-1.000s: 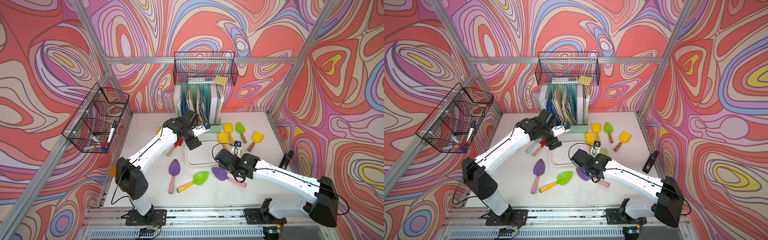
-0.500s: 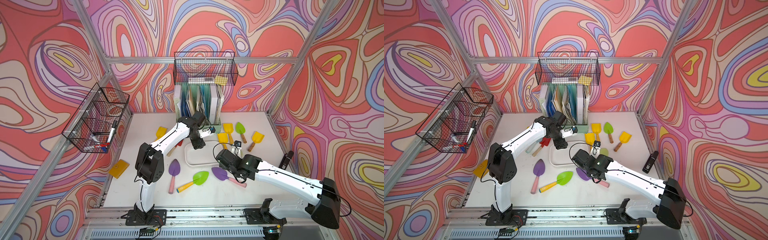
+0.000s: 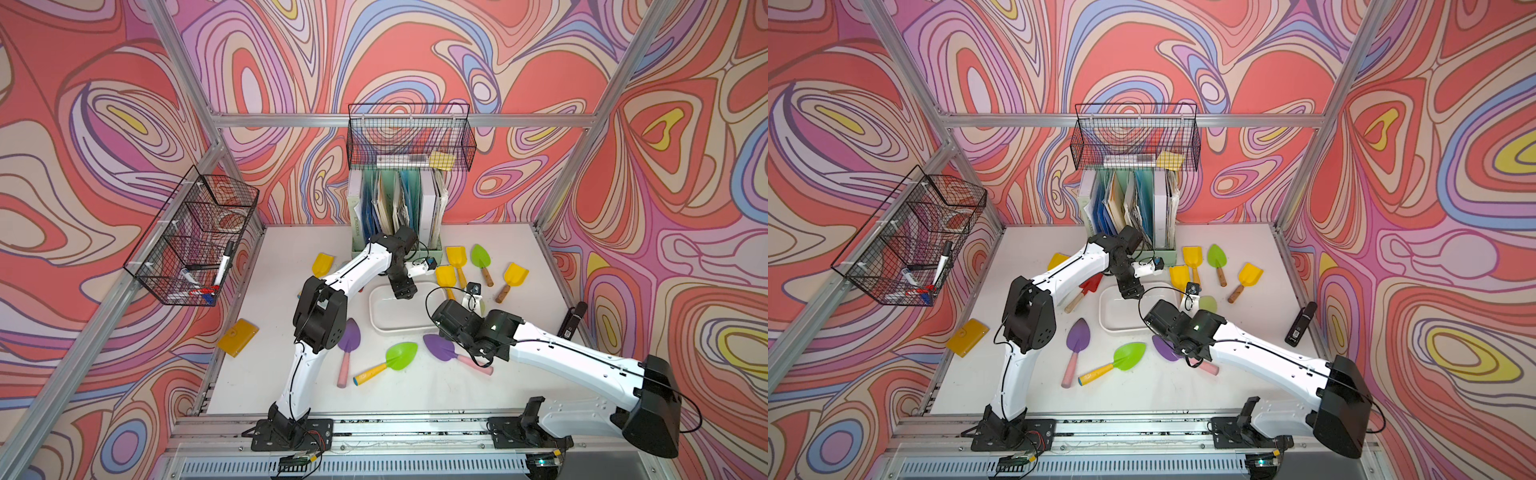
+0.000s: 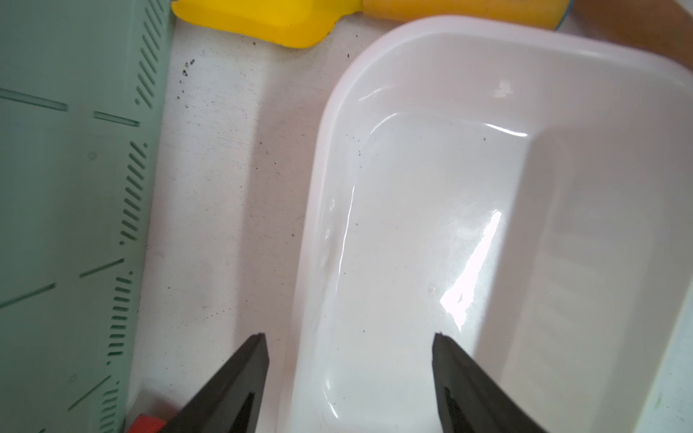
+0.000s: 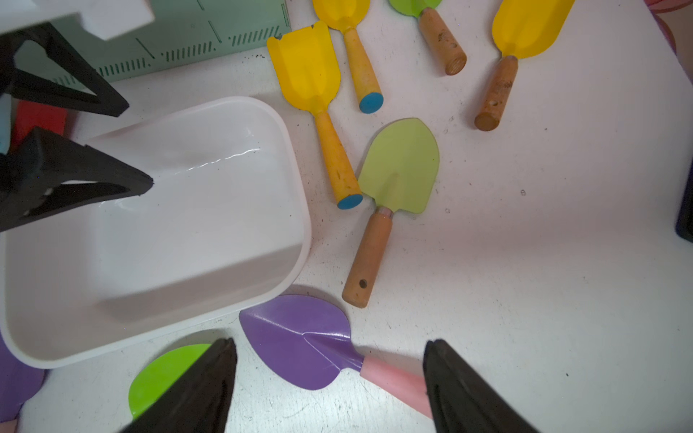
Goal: Put the shovel into the storage box
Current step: Adjust the storage box at the center of the board.
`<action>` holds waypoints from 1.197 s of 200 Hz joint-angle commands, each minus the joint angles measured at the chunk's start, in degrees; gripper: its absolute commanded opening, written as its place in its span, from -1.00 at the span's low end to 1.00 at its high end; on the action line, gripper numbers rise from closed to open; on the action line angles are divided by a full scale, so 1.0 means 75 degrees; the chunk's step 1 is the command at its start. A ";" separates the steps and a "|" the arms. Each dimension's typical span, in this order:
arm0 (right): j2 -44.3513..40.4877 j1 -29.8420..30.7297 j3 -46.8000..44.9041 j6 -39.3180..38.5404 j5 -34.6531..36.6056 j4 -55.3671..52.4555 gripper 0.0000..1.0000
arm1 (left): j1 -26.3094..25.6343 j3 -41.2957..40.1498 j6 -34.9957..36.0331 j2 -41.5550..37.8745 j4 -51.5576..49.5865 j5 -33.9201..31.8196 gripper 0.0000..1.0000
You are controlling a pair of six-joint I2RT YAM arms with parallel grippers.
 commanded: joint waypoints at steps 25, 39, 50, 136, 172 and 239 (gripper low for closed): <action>0.0099 0.0037 -0.0061 -0.0122 0.0033 0.0072 0.62 | 0.0004 0.0113 0.0246 0.0386 0.0182 -0.0264 0.47; 0.0160 0.0036 -0.0067 -0.0122 -0.0004 0.0105 0.62 | 0.0004 0.0028 0.0247 0.0399 0.0408 -0.0352 0.47; 0.0198 0.0035 -0.0084 -0.0122 -0.0053 0.0148 0.62 | 0.0004 -0.0013 0.0270 0.0399 0.0551 -0.0395 0.47; 0.0453 0.0037 -0.0072 -0.0198 -0.0207 0.0290 0.62 | 0.0004 0.0077 0.0388 0.0784 0.0763 -0.0674 0.14; 0.0444 0.0034 -0.0067 -0.0215 -0.0205 0.0302 0.62 | 0.0004 0.0248 0.0262 0.0895 0.0637 -0.0926 -0.17; 0.0353 0.0030 -0.0163 -0.0199 -0.0217 0.0284 0.62 | 0.0004 0.0492 0.0105 0.0997 0.0365 -0.1118 -1.00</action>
